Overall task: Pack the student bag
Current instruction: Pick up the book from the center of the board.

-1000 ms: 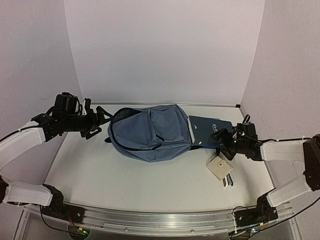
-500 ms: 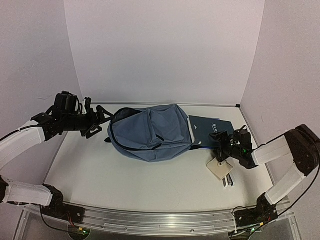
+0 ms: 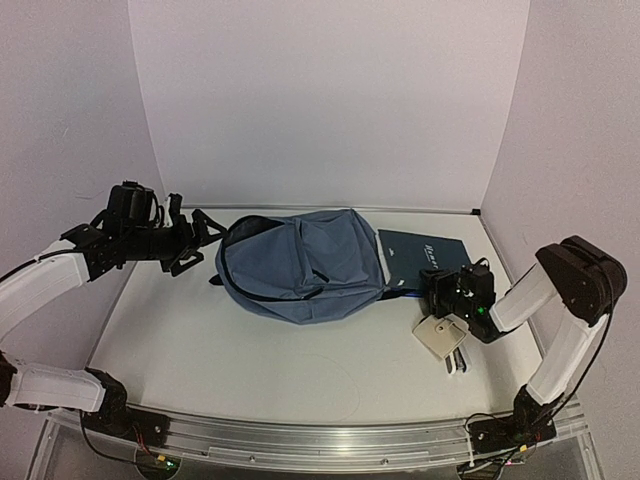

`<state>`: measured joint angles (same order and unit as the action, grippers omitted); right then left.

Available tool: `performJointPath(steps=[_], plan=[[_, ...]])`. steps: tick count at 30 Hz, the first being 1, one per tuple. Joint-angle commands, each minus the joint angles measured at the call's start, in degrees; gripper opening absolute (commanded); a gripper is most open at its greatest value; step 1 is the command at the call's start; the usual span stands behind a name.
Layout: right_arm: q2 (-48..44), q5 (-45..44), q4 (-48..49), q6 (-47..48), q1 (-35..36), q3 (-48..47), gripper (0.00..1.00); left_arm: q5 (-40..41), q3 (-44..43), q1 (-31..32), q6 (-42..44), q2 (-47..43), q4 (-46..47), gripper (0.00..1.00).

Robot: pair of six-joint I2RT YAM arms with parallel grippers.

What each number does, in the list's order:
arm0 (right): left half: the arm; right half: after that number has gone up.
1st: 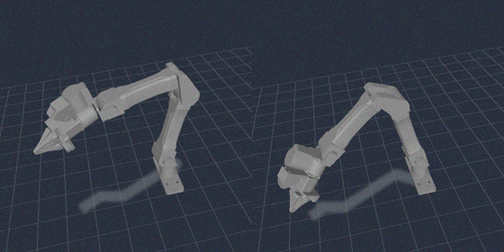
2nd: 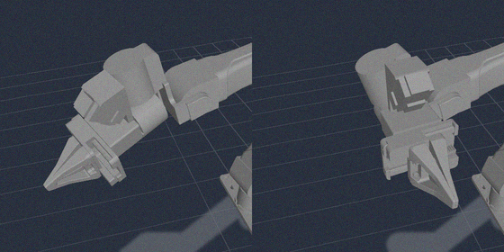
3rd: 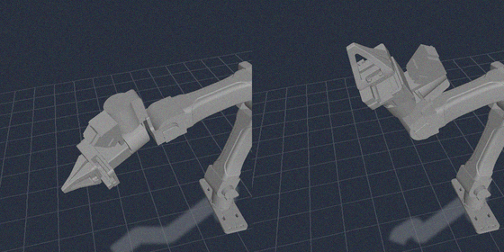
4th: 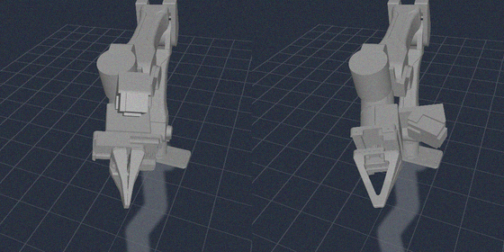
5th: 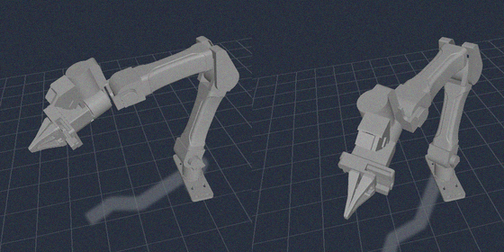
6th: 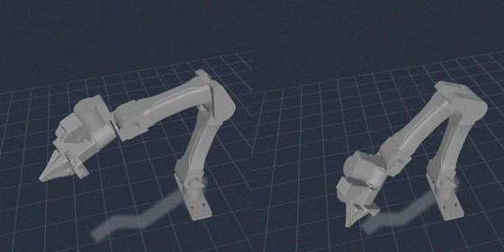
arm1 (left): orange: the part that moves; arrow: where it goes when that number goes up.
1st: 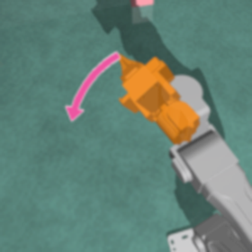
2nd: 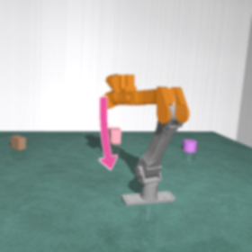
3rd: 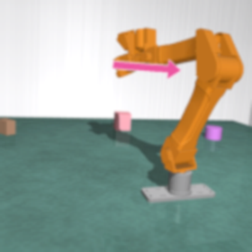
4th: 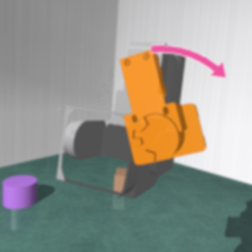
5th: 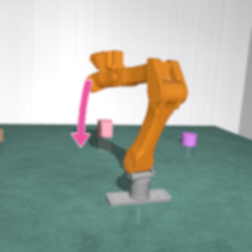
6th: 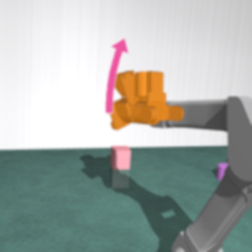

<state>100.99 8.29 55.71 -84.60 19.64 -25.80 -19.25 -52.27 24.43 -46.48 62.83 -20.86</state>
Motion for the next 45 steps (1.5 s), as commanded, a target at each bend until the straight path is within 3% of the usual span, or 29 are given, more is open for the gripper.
performJointPath(steps=[1, 9, 16, 21, 30, 45], plan=[[1.39, -2.50, 8.99, -0.60, 0.14, -0.90, 0.43, 1.09, -2.83, -0.25, 0.45, -0.94, 0.51, 0.95], [-5.92, -2.27, 11.66, -2.41, 1.99, 0.18, 0.35, 0.38, -3.77, -0.24, 0.46, -0.35, 0.85, 0.95], [-19.22, -1.10, -2.53, 0.97, 6.22, -4.11, 0.33, -3.93, -4.17, -0.04, 0.25, 0.63, 5.17, 0.95], [-25.08, -1.97, -12.58, 4.35, 11.45, -10.10, 0.33, -6.85, -3.65, 3.47, -3.31, 3.33, 15.78, 0.95], [-23.18, -5.85, -12.63, 5.67, 21.63, -19.57, 0.33, -7.39, -9.48, 14.64, -3.12, 12.95, 33.30, 1.00], [-15.41, -6.00, -6.56, 5.57, 29.73, -26.86, 0.33, -4.43, -9.03, 15.75, -5.84, 14.67, 39.51, 1.00]])
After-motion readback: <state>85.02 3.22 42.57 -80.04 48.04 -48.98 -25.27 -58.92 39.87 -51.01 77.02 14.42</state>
